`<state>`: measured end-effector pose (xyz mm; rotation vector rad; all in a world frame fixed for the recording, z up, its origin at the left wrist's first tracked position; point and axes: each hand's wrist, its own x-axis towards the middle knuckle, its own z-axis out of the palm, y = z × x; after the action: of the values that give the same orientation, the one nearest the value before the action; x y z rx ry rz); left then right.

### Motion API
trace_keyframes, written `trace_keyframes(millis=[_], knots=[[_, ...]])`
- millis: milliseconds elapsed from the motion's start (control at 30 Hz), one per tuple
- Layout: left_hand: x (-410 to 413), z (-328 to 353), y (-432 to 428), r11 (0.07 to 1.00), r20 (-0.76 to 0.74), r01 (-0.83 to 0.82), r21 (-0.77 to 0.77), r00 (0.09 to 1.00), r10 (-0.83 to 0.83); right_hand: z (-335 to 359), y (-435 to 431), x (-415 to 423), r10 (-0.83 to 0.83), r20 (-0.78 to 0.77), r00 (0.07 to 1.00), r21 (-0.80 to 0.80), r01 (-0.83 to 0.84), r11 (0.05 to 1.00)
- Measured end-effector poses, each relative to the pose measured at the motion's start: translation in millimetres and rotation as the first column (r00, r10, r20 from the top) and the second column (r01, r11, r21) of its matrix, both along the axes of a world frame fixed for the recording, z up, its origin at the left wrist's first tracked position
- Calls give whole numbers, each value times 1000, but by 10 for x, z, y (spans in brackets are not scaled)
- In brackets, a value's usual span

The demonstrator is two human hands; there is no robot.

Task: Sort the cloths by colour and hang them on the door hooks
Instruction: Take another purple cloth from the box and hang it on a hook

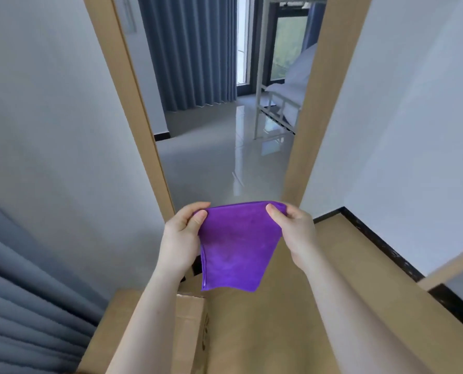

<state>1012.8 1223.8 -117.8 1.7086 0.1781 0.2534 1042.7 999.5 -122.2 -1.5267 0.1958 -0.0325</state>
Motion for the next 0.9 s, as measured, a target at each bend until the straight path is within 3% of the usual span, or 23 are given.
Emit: trace_keyframes(millis=[500,900], knots=[[49,237,-2314,873,5,481,-85,876,-482,223,-2209,-1059,-416,50,908,56,413,909],[-821,279,-4286,752,33,658,-49,753,-657,226,-3999,-2410,-602,65,796,119,593,797]])
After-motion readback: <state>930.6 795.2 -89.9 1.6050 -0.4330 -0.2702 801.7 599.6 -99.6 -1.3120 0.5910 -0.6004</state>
